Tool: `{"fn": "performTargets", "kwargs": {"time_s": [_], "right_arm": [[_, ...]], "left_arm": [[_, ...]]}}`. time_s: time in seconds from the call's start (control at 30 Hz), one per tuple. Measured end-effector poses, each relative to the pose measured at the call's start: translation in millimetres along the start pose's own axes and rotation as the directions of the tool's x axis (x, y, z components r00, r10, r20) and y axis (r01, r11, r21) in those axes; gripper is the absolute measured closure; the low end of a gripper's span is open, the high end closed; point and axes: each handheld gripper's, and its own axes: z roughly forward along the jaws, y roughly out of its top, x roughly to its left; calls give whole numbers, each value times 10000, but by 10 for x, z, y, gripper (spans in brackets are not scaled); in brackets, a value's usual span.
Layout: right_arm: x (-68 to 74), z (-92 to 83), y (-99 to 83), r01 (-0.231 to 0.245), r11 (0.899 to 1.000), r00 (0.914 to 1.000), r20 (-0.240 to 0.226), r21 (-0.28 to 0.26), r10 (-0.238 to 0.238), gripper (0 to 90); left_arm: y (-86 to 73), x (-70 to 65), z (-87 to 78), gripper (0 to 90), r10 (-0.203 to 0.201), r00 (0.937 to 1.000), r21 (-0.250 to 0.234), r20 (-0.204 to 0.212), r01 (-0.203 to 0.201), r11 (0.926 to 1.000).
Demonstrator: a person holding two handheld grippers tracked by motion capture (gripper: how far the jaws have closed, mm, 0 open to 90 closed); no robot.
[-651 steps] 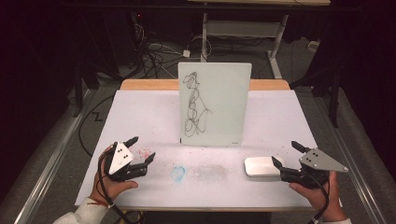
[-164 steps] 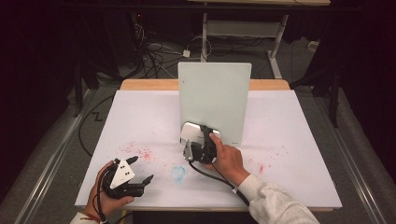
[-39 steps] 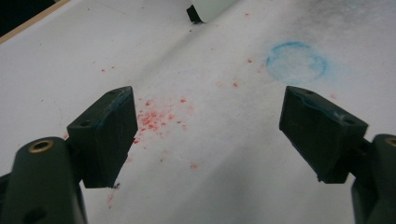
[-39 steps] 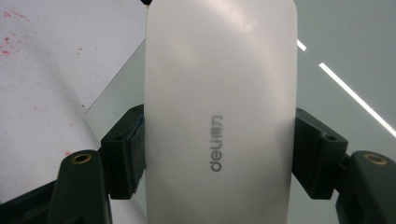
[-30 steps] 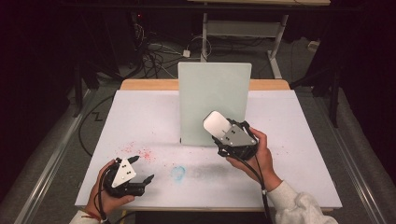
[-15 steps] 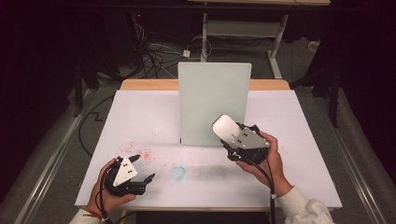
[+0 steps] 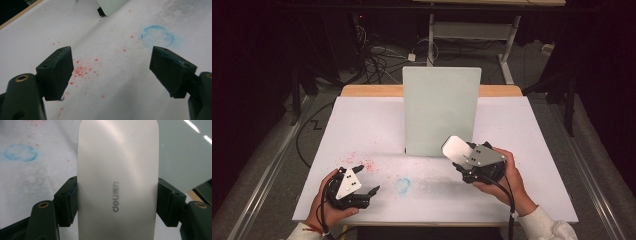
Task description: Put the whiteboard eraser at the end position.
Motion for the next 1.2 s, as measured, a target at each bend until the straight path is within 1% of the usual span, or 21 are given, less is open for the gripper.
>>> {"fn": "performTargets", "kwargs": {"time_s": [0.07, 0.13, 0.2, 0.27, 0.33, 0.4, 0.53, 0.6, 0.67, 0.7, 0.77, 0.83, 0.87, 0.9, 0.97, 1.0, 1.07, 1.1, 1.13, 1.17, 1.2], "right_arm": [[32, 25, -6, 315, 9993, 9987, -414, 176, -307, 309], [63, 54, -16, 462, 9985, 9949, -910, 292, -434, 309], [99, 96, -23, 765, 9958, 9874, -1427, 505, -687, 309], [135, 129, -30, 1026, 9927, 9790, -1833, 626, -896, 309], [173, 165, -28, 1146, 9904, 9699, -2243, 772, -947, 309], [201, 199, -27, 1474, 9845, 9590, -2573, 951, -1187, 309], [262, 284, -25, 1772, 9762, 9393, -3177, 1254, -1297, 309], [283, 336, -24, 2042, 9684, 9249, -3522, 1429, -1431, 309], [310, 390, -25, 2215, 9621, 9141, -3775, 1593, -1480, 309], [312, 414, -21, 2399, 9559, 9036, -3988, 1692, -1562, 309], [329, 454, -16, 2463, 9538, 8963, -4149, 1719, -1567, 309], [344, 473, -4, 2573, 9512, 8864, -4335, 1701, -1623, 309], [357, 484, 0, 2541, 9530, 8838, -4399, 1650, -1595, 309], [367, 492, 5, 2612, 9508, 8806, -4445, 1665, -1641, 309], [388, 511, 10, 2706, 9479, 8784, -4460, 1682, -1716, 309], [394, 520, 8, 2695, 9483, 8771, -4492, 1676, -1699, 309], [407, 535, 1, 2508, 9524, 8811, -4484, 1733, -1504, 307], [409, 542, -3, 2572, 9520, 8820, -4428, 1660, -1611, 307], [420, 542, -4, 2438, 9560, 8880, -4338, 1631, -1524, 304], [412, 534, -2, 2406, 9577, 8886, -4328, 1579, -1519, 299], [400, 520, 2, 2256, 9641, 8910, -4298, 1398, -1462, 313]], "left_arm": [[-2, 3, 2, 188, -15, 10000, 9, -5, 15, 10000], [-2, 3, 2, 188, -17, 10000, 17, -7, 17, 10000], [-2, 2, 2, 188, -2, 10000, 25, 4, 2, 10000], [-1, -1, 5, 188, 14, 10000, 40, 18, -14, 10000], [-1, -4, 8, 188, 17, 10000, 48, 32, -17, 10000], [-1, -7, 11, 188, 4, 10000, 44, 31, -4, 10000], [0, -7, 13, 188, -3, 10000, 46, 39, 3, 10000], [-1, -6, 16, 188, 16, 10000, 67, 48, -16, 10000], [-1, -5, 19, 188, 25, 10000, 86, 61, -26, 10000], [0, -5, 21, 188, 34, 10000, 97, 69, -34, 9999], [1, -8, 22, 188, 49, 10000, 103, 84, -50, 9999], [-1, -9, 22, 188, 46, 9999, 104, 97, -47, 9999], [-1, -8, 22, 188, 41, 9999, 107, 97, -42, 9999], [-1, -9, 23, 188, 44, 9999, 115, 93, -45, 9999], [0, -10, 23, 188, 44, 9999, 112, 108, -45, 9999], [0, -12, 22, 188, 54, 9999, 122, 108, -56, 9999], [1, -13, 22, 188, 64, 9999, 127, 102, -65, 9999], [1, -13, 22, 188, 56, 9999, 118, 111, -57, 9999], [1, -12, 21, 188, 57, 9999, 116, 108, -58, 9999], [1, -12, 22, 188, 53, 9999, 118, 111, -54, 9999], [1, -12, 24, 188, 52, 9999, 127, 112, -53, 9999]]}}
